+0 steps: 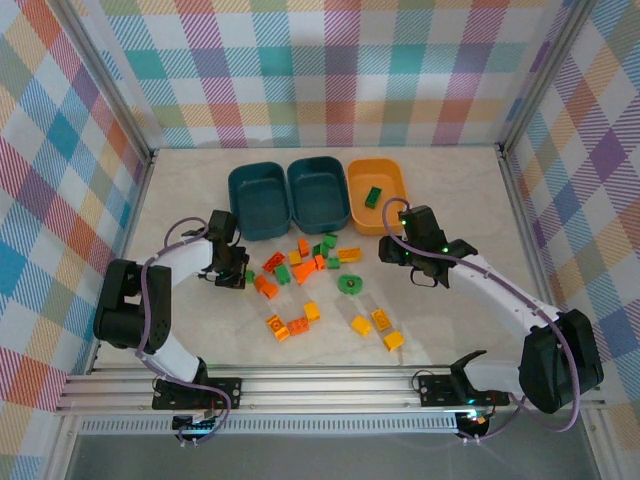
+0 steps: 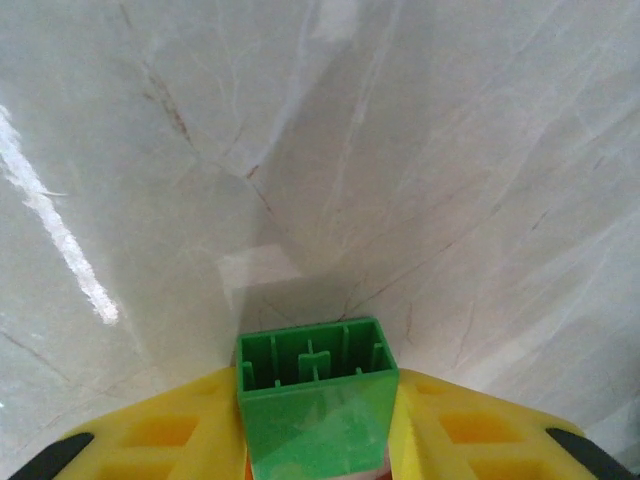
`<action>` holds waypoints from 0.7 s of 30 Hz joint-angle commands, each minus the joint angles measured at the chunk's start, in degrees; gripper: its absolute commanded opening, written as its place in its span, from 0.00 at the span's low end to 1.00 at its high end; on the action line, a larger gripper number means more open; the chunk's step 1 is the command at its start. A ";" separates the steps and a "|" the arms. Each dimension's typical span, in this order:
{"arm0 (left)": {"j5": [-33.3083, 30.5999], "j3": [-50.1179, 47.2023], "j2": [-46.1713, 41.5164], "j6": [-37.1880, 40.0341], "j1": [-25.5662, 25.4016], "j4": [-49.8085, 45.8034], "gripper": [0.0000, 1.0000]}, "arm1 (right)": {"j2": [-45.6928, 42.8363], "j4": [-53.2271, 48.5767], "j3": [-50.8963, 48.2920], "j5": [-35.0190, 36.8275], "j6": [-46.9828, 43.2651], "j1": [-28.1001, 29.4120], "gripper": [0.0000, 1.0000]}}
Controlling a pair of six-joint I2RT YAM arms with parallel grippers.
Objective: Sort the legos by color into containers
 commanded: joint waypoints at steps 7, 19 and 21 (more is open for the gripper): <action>-2.28 0.72 -9.69 5.18 0.10 2.44 0.36 | -0.89 1.24 -0.99 1.94 1.42 -0.57 0.59; -2.18 23.69 -0.71 20.92 -9.94 0.63 0.40 | -6.10 2.64 -6.53 1.58 10.56 -10.28 0.59; -1.21 30.55 5.00 24.76 -12.95 1.05 0.40 | -7.69 3.67 -8.22 0.48 11.84 -12.45 0.59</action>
